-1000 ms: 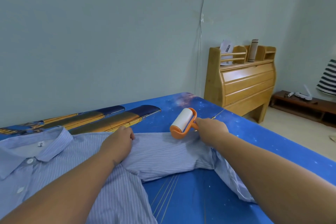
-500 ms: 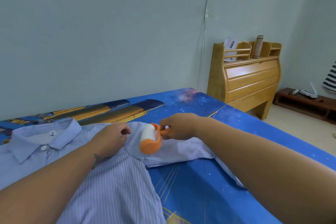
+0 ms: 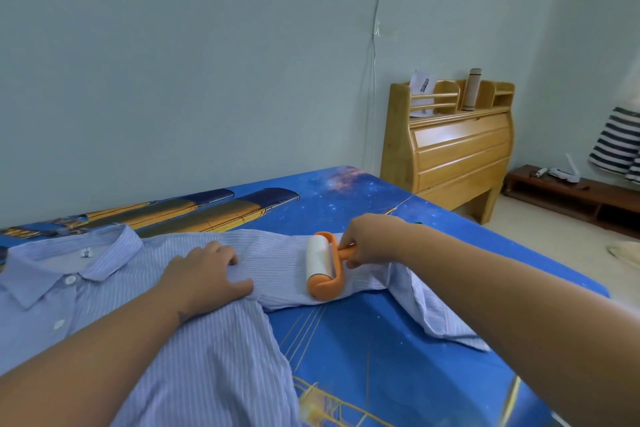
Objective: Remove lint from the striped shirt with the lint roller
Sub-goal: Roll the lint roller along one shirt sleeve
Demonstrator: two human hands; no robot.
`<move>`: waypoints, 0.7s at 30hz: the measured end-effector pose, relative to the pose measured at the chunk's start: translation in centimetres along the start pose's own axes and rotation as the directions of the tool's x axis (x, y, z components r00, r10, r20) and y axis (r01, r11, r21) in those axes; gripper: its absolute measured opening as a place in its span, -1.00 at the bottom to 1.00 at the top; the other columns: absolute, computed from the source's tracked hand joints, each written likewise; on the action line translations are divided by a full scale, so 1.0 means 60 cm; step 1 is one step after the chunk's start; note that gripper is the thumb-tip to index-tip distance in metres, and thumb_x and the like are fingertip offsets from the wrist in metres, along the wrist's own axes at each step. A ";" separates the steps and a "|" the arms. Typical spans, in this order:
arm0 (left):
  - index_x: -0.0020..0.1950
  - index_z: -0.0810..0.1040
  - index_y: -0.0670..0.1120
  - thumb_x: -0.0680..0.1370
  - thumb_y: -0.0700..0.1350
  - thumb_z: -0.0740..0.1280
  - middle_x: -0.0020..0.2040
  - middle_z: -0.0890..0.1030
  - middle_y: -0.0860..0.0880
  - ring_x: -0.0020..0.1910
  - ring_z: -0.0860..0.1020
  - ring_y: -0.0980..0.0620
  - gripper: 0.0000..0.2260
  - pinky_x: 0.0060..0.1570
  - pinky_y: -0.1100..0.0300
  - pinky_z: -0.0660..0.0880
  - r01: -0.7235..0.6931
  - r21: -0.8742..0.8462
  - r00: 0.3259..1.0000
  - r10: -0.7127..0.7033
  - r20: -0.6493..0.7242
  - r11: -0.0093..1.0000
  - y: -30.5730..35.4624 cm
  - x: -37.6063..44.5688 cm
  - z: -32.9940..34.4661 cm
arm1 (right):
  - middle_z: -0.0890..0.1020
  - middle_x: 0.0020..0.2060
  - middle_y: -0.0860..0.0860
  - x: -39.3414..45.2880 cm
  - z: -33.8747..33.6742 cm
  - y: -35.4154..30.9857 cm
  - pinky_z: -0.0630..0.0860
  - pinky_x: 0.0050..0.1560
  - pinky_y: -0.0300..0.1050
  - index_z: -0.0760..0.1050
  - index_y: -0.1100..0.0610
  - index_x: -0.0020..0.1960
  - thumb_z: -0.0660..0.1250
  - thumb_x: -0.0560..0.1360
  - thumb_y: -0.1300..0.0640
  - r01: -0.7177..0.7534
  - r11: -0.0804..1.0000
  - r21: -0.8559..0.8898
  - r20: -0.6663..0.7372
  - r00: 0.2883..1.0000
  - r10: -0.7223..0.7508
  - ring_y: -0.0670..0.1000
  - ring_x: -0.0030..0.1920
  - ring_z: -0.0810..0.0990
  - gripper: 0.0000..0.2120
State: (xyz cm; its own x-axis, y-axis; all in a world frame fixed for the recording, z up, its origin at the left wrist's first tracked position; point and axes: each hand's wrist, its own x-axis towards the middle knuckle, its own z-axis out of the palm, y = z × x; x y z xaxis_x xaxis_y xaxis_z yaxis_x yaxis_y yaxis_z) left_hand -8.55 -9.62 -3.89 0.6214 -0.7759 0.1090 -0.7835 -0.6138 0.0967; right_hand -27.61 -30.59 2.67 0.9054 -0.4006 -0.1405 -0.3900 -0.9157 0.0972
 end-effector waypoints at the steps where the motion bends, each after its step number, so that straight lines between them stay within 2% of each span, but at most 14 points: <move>1: 0.11 0.40 0.18 0.28 0.38 0.12 0.11 0.44 0.14 0.05 0.45 0.09 -0.50 0.06 0.05 0.45 0.005 0.018 1.000 -0.005 0.002 1.000 0.003 0.000 0.000 | 0.62 -0.14 0.00 -0.010 0.001 0.013 0.46 -0.17 -0.06 0.61 -0.01 -0.03 0.34 0.45 -0.07 -0.024 1.000 -0.018 0.010 1.000 0.024 0.05 -0.10 0.53 -0.81; 4: 0.09 0.39 0.18 0.29 0.36 0.15 0.14 0.45 0.13 0.07 0.43 0.07 -0.54 0.06 0.06 0.40 0.027 0.039 0.999 -0.027 0.019 0.999 0.009 0.000 -0.004 | 0.55 -0.25 -0.01 -0.036 0.002 0.049 0.40 -0.20 -0.08 0.57 0.03 -0.17 0.28 0.45 -0.12 -0.096 0.995 -0.038 0.024 0.995 0.097 0.05 -0.19 0.48 -0.77; 6: 0.10 0.40 0.18 0.31 0.32 0.19 0.15 0.45 0.12 0.10 0.42 0.06 -0.57 0.07 0.07 0.38 0.023 0.051 0.999 -0.024 0.025 0.998 0.018 0.002 -0.009 | 0.59 -0.24 0.00 -0.057 -0.004 0.071 0.43 -0.19 -0.06 0.60 0.05 -0.11 0.27 0.44 -0.12 -0.132 0.991 -0.031 0.053 0.990 0.134 0.05 -0.20 0.50 -0.73; 9: 0.18 0.41 0.16 0.36 0.15 0.29 0.23 0.43 0.11 0.18 0.40 0.04 -0.60 0.13 0.07 0.41 -0.054 -0.017 0.998 0.054 0.020 0.998 0.037 0.006 -0.016 | 0.65 -0.08 -0.01 -0.079 -0.013 0.097 0.50 -0.03 -0.05 0.60 0.03 0.05 0.31 0.46 -0.10 -0.156 0.987 -0.022 0.100 0.982 0.158 0.02 -0.08 0.57 -0.73; 11: 0.19 0.43 0.15 0.41 0.03 0.32 0.27 0.43 0.11 0.24 0.38 0.05 -0.65 0.19 0.07 0.41 -0.144 -0.088 0.989 0.145 0.006 0.986 0.061 0.009 -0.017 | 0.62 -0.15 0.02 -0.093 -0.013 0.114 0.47 -0.08 -0.09 0.60 0.13 0.01 0.30 0.50 -0.05 -0.165 0.981 0.103 0.085 0.984 0.157 0.00 -0.16 0.52 -0.73; 13: 0.15 0.45 0.15 0.45 -0.03 0.31 0.23 0.45 0.11 0.26 0.38 0.06 -0.72 0.21 0.10 0.39 -0.214 -0.192 0.977 0.214 -0.020 0.958 0.096 0.010 -0.014 | 0.55 -0.27 0.03 -0.107 -0.014 0.136 0.41 -0.18 -0.10 0.58 0.17 -0.12 0.27 0.51 0.02 -0.208 0.924 0.321 0.073 0.978 0.194 -0.01 -0.27 0.46 -0.77; 15: 0.12 0.45 0.17 0.48 -0.03 0.32 0.17 0.46 0.12 0.21 0.41 0.09 -0.76 0.16 0.18 0.36 -0.284 -0.286 0.957 0.287 -0.032 0.915 0.135 0.008 -0.012 | 0.55 -0.29 0.01 -0.120 -0.014 0.156 0.42 -0.21 -0.12 0.56 0.12 -0.16 0.28 0.49 0.10 -0.240 0.887 0.394 0.092 0.971 0.221 -0.03 -0.31 0.47 -0.87; 17: 0.14 0.46 0.16 0.47 0.04 0.35 0.14 0.45 0.13 0.16 0.42 0.13 -0.74 0.13 0.24 0.34 -0.346 -0.349 0.934 0.356 -0.036 0.871 0.177 0.005 -0.010 | 0.57 -0.27 0.02 -0.129 -0.008 0.168 0.44 -0.25 -0.14 0.53 0.08 -0.12 0.31 0.47 0.17 -0.276 0.890 0.364 0.148 0.960 0.238 -0.03 -0.31 0.49 -0.96; 19: 0.16 0.47 0.15 0.42 0.12 0.41 0.13 0.46 0.14 0.14 0.43 0.15 -0.66 0.11 0.28 0.33 -0.370 -0.403 0.922 0.383 -0.052 0.837 0.217 -0.001 -0.007 | 0.56 -0.28 0.04 -0.132 0.004 0.172 0.46 -0.33 -0.16 0.46 0.05 -0.14 0.34 0.45 0.22 -0.308 0.878 0.366 0.191 0.948 0.253 -0.02 -0.33 0.49 -0.91; 21: 0.17 0.47 0.12 0.38 0.15 0.45 0.13 0.46 0.14 0.12 0.42 0.15 -0.59 0.10 0.30 0.33 -0.378 -0.428 0.919 0.387 -0.069 0.821 0.253 -0.003 -0.001 | 0.54 -0.25 0.04 -0.135 0.018 0.175 0.51 -0.34 -0.13 0.40 0.03 -0.13 0.40 0.42 0.21 -0.337 0.846 0.414 0.221 0.938 0.265 0.00 -0.32 0.51 -0.82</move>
State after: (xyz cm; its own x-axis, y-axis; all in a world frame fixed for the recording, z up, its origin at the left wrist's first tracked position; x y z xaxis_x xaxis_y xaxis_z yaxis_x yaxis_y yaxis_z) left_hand -20.58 -18.77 -2.38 0.2683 -0.9411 0.2057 -0.8747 -0.1485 0.4614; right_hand -39.23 -37.00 3.77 0.7092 -0.6261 -0.3241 -0.7040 -0.6532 -0.2789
